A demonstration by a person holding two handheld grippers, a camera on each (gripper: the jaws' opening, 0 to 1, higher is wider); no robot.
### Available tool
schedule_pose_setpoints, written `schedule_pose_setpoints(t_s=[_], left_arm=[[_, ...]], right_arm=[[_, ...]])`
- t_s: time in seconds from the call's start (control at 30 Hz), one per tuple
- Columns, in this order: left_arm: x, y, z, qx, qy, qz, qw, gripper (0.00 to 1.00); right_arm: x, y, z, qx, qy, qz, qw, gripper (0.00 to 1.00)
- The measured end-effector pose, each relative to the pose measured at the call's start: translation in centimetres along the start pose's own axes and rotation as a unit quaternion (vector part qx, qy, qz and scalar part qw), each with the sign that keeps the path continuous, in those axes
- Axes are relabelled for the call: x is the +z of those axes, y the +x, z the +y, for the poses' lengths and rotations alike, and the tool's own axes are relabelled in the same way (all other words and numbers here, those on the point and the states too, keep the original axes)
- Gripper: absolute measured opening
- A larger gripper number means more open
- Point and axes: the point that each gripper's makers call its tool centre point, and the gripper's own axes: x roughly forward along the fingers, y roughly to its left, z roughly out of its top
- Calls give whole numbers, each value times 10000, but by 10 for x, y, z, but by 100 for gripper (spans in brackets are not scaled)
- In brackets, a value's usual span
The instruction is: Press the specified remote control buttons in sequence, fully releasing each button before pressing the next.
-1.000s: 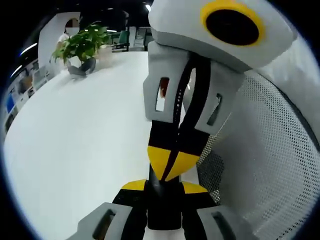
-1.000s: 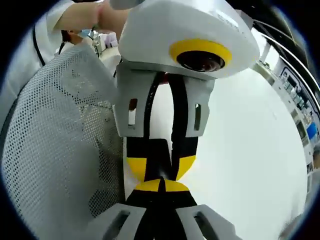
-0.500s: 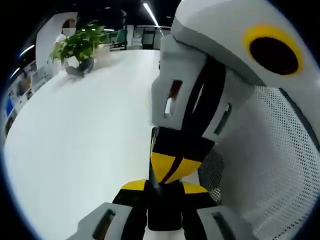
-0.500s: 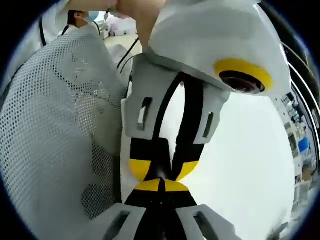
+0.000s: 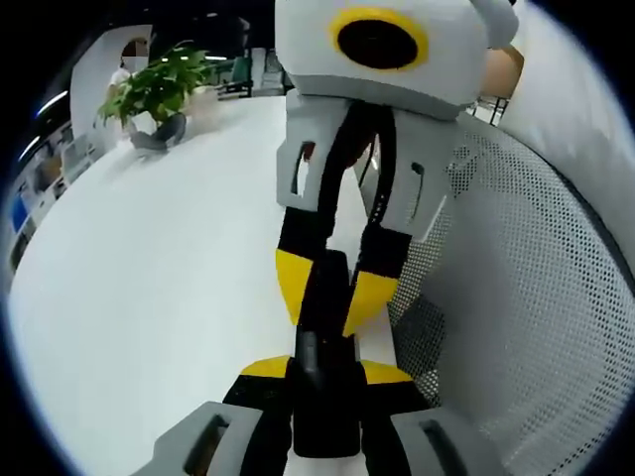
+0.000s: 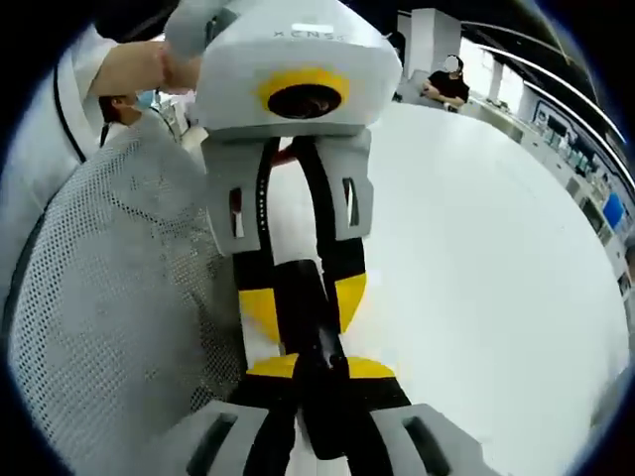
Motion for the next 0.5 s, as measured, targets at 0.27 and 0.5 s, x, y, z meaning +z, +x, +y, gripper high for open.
schedule_pose_setpoints(t_s=[0.27, 0.5], left_arm=[[2, 1, 1, 64, -19, 10, 10000, 24], [2, 1, 2, 212, 80, 52, 9997, 25]], right_arm=[[-20, -2, -5, 19, 2, 159, 9999, 29], [-22, -4, -8, 33, -116, 109, 9999, 24]])
